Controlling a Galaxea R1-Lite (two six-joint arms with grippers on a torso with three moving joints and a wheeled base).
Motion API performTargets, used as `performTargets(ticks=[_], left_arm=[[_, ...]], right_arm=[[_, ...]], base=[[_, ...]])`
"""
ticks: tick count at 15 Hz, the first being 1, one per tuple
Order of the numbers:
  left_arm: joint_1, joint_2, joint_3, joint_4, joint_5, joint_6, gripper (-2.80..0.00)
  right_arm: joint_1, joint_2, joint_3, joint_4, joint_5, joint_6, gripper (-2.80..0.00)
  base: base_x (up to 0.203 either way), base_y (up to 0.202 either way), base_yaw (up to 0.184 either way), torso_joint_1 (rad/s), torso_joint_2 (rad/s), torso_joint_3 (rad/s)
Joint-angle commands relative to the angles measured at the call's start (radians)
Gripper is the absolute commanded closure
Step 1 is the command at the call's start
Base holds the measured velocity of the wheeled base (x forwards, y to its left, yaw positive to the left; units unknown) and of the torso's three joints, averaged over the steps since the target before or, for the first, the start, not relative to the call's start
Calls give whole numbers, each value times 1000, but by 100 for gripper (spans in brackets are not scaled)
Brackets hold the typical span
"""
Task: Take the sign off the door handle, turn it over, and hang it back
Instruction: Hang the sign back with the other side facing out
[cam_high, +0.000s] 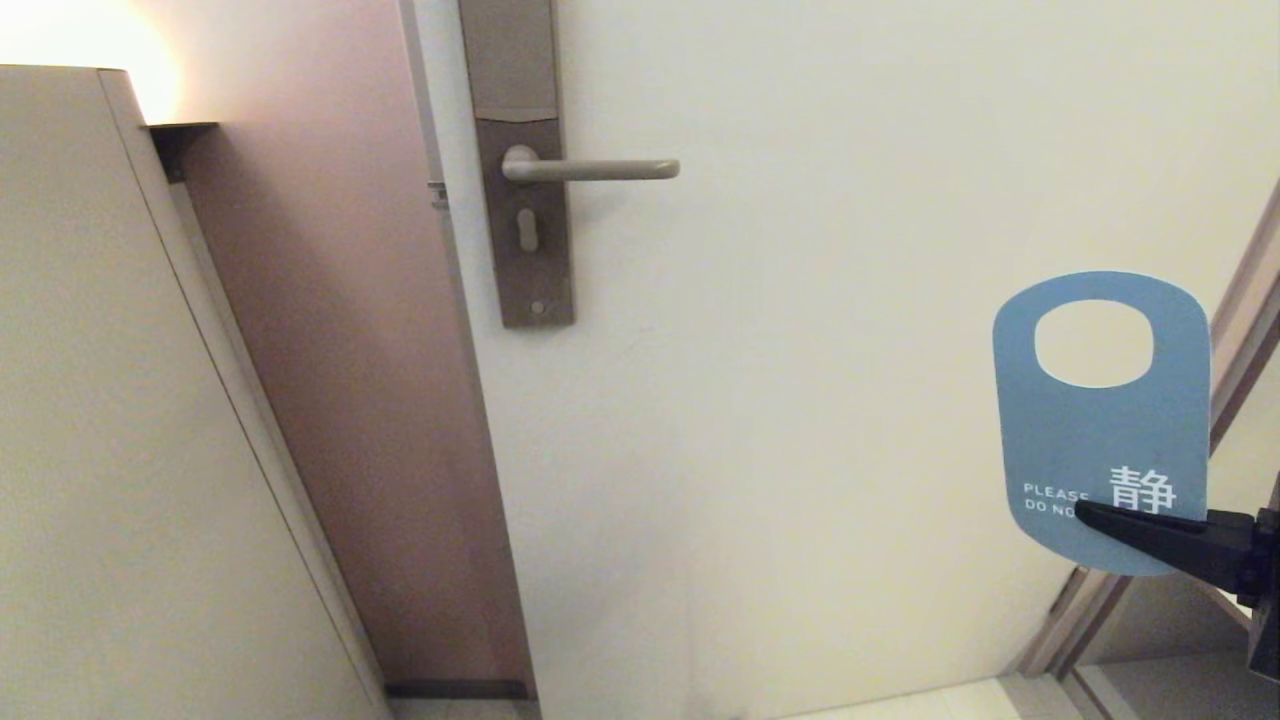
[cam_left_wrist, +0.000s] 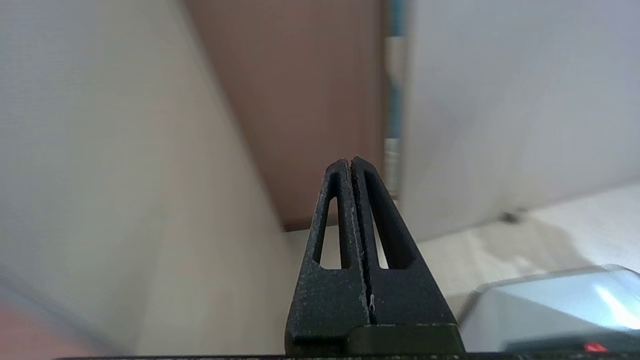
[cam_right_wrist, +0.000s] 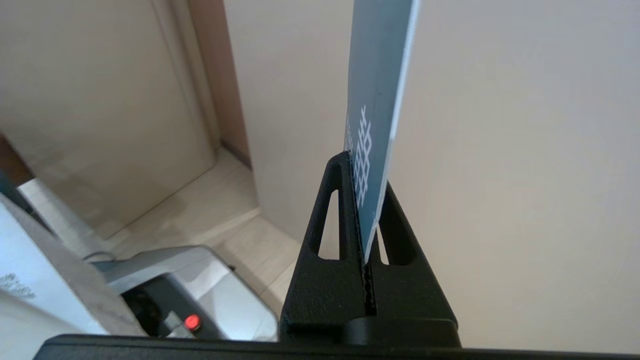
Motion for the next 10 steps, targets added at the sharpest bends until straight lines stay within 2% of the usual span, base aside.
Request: performTargets(ticks=[1, 5, 10], left_arm=[[46, -2, 0, -1, 0, 11, 0], [39, -27, 0, -1, 2, 7, 0], [14, -200, 0, -4, -8, 1, 0]], right_arm=[[0, -9, -7, -1, -6, -3, 0], [0, -10, -7, -2, -9, -5, 0], [0, 13, 4, -41, -10, -10, 0]], base=[[0, 0, 0, 0, 0, 0], [0, 0, 0, 0, 0, 0], [0, 0, 0, 0, 0, 0]])
